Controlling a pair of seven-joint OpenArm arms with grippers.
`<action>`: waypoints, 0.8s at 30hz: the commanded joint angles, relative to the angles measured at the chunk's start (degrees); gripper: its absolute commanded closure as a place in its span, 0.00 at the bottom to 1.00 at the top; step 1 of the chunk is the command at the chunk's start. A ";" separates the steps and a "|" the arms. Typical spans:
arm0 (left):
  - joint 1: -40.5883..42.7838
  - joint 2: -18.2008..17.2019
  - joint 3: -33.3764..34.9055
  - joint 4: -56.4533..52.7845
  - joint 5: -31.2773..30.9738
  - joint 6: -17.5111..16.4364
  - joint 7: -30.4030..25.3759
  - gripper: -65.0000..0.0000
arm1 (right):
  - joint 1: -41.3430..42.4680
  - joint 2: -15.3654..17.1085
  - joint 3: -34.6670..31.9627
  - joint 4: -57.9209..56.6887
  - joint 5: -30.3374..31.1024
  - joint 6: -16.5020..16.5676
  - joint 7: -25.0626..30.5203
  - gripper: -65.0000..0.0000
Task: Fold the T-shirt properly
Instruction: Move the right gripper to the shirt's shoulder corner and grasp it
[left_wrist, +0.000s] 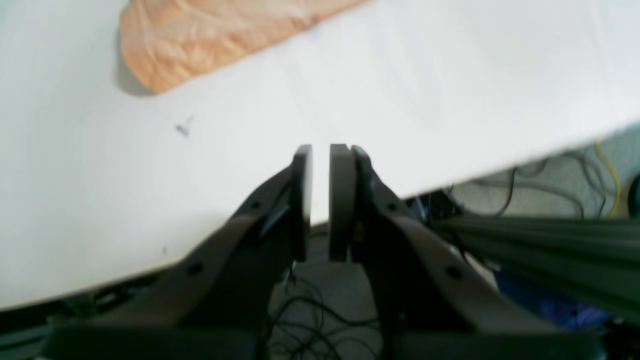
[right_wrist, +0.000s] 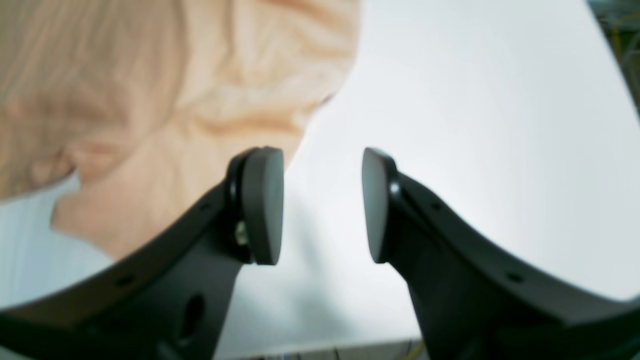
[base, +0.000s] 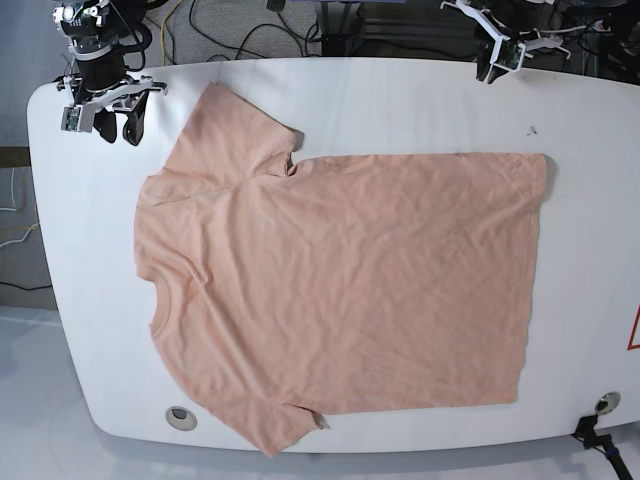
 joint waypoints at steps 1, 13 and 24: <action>0.81 -0.39 -0.49 1.04 -0.59 0.22 -1.24 0.93 | 0.28 0.51 0.22 0.97 -0.41 -0.02 1.47 0.61; 0.14 -0.24 -0.13 1.51 0.57 0.56 -1.31 0.93 | 6.48 0.19 -1.67 -7.23 9.26 1.48 0.59 0.60; -0.07 -0.31 -0.41 1.30 0.85 0.47 -1.48 0.93 | 9.11 2.88 -1.23 -16.74 20.96 6.87 -0.85 0.60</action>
